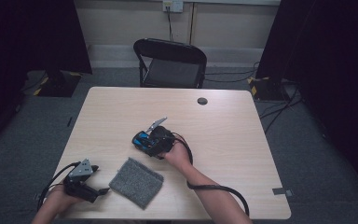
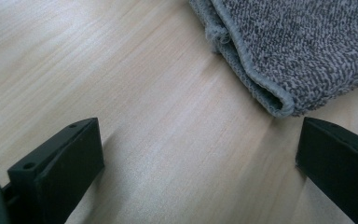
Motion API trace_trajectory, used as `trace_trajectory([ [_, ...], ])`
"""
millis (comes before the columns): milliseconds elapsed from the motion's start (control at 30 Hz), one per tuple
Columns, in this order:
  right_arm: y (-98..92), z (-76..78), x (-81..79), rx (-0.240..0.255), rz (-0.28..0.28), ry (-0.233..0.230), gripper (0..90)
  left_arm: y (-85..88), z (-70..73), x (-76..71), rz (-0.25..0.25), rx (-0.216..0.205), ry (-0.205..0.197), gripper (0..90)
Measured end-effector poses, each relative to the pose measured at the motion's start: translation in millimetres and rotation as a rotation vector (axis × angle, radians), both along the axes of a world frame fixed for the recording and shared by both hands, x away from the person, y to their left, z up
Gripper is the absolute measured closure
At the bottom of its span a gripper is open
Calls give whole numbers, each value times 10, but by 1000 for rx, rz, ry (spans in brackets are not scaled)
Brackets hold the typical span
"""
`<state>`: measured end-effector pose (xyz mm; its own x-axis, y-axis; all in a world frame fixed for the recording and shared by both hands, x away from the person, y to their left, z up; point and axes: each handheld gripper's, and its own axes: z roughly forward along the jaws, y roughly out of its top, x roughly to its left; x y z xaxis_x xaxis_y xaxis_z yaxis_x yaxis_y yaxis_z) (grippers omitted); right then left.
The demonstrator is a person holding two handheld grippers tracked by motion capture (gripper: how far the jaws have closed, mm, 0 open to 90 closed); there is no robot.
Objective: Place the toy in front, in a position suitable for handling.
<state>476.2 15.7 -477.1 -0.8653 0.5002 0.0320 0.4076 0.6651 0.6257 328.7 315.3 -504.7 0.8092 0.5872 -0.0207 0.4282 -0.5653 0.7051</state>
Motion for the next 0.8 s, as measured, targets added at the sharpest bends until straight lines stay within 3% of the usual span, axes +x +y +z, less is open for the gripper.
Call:
trace_trajectory([
  [467, -106, 131, 27, 52, -25, 1, 269, 0, 0, 0, 0, 0, 1, 1],
  [800, -377, 281, 73, 65, -67, -12, 268, 0, 0, 0, 0, 0, -1, 1],
])
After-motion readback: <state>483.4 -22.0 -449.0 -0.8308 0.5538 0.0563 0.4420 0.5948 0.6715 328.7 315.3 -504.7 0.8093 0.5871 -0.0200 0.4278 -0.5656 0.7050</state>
